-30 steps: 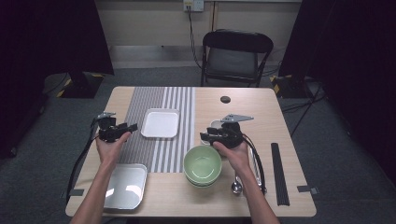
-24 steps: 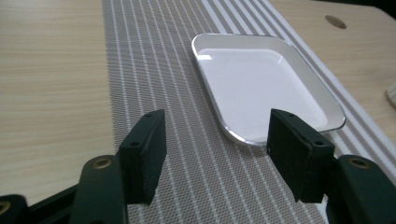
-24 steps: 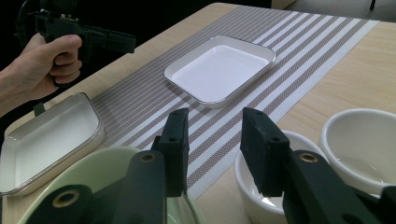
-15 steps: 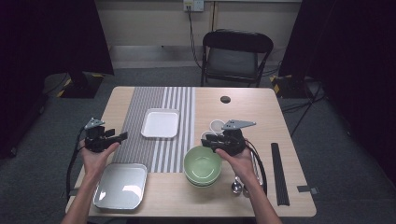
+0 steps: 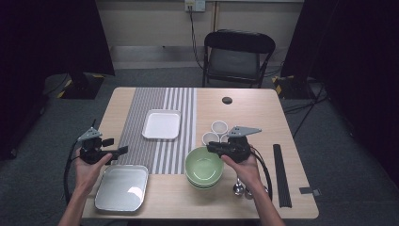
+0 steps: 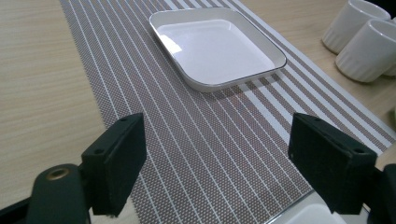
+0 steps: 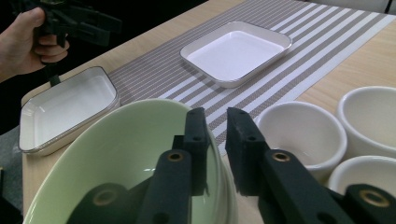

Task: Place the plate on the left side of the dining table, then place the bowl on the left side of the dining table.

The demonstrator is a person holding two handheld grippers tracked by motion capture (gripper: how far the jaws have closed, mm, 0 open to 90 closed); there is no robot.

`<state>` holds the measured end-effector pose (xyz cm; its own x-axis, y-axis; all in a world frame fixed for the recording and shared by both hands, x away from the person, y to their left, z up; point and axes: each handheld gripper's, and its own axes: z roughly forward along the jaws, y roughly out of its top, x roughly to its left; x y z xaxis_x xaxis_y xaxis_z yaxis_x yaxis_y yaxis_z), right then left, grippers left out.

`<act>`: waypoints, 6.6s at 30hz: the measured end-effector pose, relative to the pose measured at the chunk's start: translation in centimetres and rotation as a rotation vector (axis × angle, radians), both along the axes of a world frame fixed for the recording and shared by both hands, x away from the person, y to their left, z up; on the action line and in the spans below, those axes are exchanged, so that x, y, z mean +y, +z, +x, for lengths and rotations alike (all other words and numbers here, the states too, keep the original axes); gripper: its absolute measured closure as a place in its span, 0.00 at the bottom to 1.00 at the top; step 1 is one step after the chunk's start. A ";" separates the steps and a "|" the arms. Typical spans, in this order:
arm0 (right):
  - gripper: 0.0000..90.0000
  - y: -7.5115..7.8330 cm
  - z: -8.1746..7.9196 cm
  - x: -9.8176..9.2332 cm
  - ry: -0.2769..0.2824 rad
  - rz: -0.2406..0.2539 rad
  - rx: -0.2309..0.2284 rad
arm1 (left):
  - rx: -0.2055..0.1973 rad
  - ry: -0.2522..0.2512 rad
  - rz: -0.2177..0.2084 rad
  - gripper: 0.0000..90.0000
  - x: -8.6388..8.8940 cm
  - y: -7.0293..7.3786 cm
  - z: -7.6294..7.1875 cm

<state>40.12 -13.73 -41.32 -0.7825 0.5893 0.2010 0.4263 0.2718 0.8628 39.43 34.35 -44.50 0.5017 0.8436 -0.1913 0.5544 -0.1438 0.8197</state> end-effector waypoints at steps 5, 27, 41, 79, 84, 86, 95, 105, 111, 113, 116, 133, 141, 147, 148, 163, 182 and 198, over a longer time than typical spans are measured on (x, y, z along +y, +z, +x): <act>0.86 0.4 0.0 -0.5 -0.002 0.019 -0.006 | -0.010 0.002 -0.003 0.26 0.1 0.0 -0.3; 0.94 -1.1 0.3 -0.2 0.018 -0.006 0.037 | 0.002 -0.086 -0.010 0.38 -0.6 0.9 -4.0; 0.94 -1.7 0.5 -0.3 0.014 0.001 0.055 | 0.016 -0.147 0.034 0.40 -2.8 -0.5 -7.3; 0.94 -2.2 0.5 -0.2 0.000 0.001 0.050 | -0.079 -0.469 0.004 0.50 -15.8 2.5 -6.8; 0.93 -2.2 0.4 -0.1 0.006 -0.019 0.028 | -0.121 -0.491 -0.040 0.47 -16.7 3.0 -6.4; 0.93 -2.1 0.5 0.0 0.010 -0.017 0.029 | -0.140 -0.514 -0.015 0.48 -17.4 3.1 -6.4; 0.93 -2.3 0.9 -0.2 0.026 0.008 0.055 | -0.154 -0.574 0.010 0.54 -20.3 4.0 -6.5; 0.93 -2.4 1.1 -0.3 0.033 0.024 0.064 | -0.088 -0.755 -0.017 0.71 -23.8 4.4 -5.5; 0.93 -2.4 1.1 -0.2 0.035 0.021 0.061 | -0.021 -0.813 0.060 0.68 -25.8 4.0 -5.3; 0.93 -2.4 1.2 -0.3 0.038 0.025 0.064 | -0.001 -0.833 0.082 0.69 -26.3 3.7 -5.2; 0.93 -2.4 1.1 -0.2 0.031 0.016 0.057 | -0.017 -0.848 0.116 0.78 -26.7 3.5 -5.3; 0.93 -1.6 0.0 -1.7 0.016 0.013 0.062 | 0.071 -0.878 0.069 0.94 -27.3 4.3 -4.3; 0.98 -1.9 0.1 -1.6 -0.001 0.013 0.063 | 0.076 -0.874 0.017 0.94 -27.1 4.4 -4.0; 0.97 -2.3 0.2 -1.6 -0.004 0.026 0.077 | 0.114 -0.879 -0.004 0.94 -27.0 4.7 -3.5; 0.97 -2.5 0.3 -1.6 -0.002 0.033 0.079 | 0.114 -0.880 -0.001 0.94 -27.0 4.7 -3.5; 0.95 -2.5 0.2 -1.2 -0.002 0.008 0.065 | 0.092 -0.887 0.190 0.92 -28.5 5.0 -4.2; 0.97 -2.3 0.0 -1.8 -0.001 0.018 0.059 | 0.149 -0.893 0.089 0.93 -27.8 5.5 -3.0; 0.97 -2.4 0.1 -1.8 0.004 0.010 0.058 | 0.156 -0.861 0.273 0.89 -29.9 5.6 -3.8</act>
